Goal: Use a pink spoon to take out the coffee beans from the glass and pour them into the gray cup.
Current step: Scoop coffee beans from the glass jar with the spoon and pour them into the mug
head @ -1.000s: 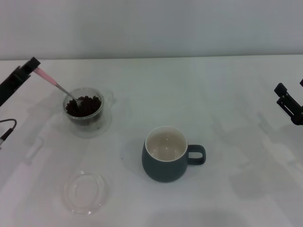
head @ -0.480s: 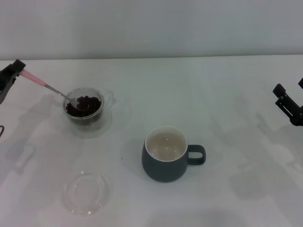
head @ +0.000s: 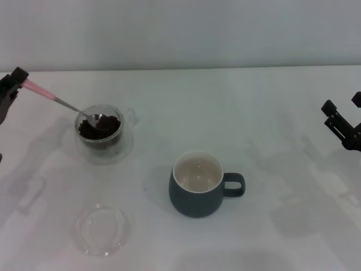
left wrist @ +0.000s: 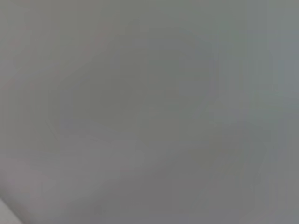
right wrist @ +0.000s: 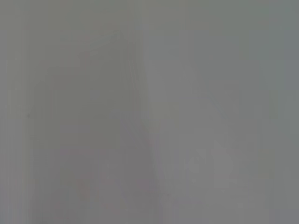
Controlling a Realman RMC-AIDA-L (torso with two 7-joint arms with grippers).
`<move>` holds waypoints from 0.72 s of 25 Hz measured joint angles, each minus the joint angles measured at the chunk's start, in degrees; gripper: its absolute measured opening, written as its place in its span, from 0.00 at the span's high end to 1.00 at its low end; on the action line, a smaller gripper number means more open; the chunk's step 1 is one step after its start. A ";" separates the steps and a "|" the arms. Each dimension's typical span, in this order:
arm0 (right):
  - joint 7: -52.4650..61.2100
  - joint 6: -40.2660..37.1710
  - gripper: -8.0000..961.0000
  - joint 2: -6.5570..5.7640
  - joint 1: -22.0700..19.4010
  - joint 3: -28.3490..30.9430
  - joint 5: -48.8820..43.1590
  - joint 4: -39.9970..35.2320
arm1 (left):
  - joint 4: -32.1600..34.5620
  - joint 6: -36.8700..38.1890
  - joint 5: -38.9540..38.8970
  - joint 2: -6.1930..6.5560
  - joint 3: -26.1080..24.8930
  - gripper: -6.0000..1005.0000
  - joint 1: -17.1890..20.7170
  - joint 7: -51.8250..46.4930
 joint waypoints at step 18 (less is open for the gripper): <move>0.00 0.36 0.16 0.00 -0.27 -0.58 0.01 0.31 | -2.54 -7.43 1.93 -0.77 11.04 0.87 -6.75 -3.38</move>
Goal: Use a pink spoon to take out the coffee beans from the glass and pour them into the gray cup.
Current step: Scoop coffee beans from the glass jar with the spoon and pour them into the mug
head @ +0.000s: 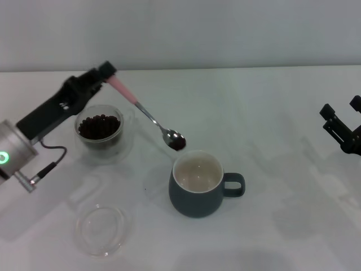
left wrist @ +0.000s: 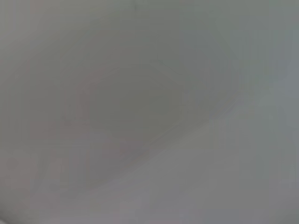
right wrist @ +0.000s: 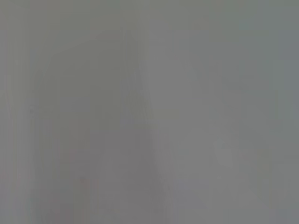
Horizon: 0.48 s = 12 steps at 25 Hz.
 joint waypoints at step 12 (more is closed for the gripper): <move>0.00 0.16 0.16 0.00 -0.35 -0.04 0.00 0.68 | 8.40 5.42 0.00 0.14 16.25 0.87 -4.06 1.99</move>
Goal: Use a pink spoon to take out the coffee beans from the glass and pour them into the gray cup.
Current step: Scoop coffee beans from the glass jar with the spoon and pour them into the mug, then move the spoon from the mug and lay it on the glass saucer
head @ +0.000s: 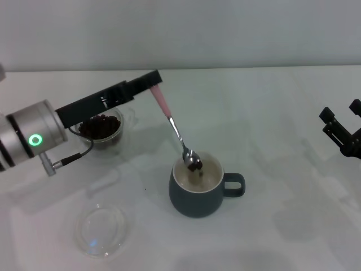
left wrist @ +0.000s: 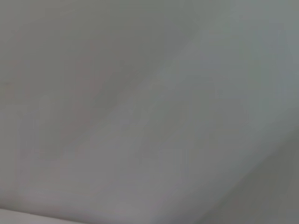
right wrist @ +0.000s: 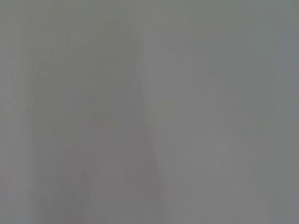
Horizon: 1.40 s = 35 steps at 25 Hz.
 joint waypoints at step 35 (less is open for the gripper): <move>0.00 2.09 0.16 -0.09 0.85 0.53 0.44 -0.69 | 2.25 -11.86 -19.40 1.31 -0.70 0.87 31.02 -0.31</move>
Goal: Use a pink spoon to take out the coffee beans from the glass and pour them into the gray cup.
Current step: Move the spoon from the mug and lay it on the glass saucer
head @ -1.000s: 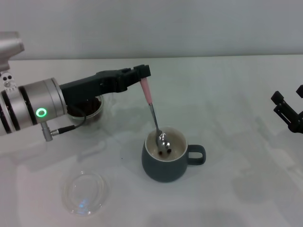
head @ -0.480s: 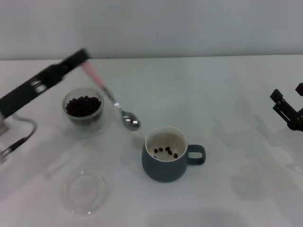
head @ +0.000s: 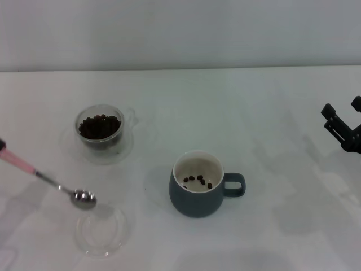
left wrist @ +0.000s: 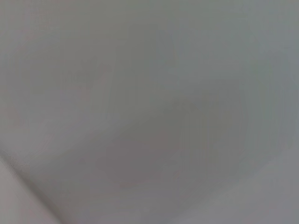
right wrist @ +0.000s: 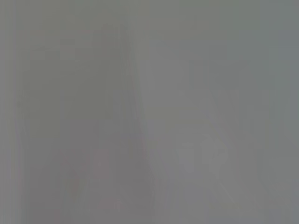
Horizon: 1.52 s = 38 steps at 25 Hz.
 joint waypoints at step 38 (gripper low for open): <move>0.00 0.33 0.16 0.09 1.30 -1.42 -0.53 0.80 | -9.18 16.16 11.03 -1.11 -0.04 0.87 -9.18 6.85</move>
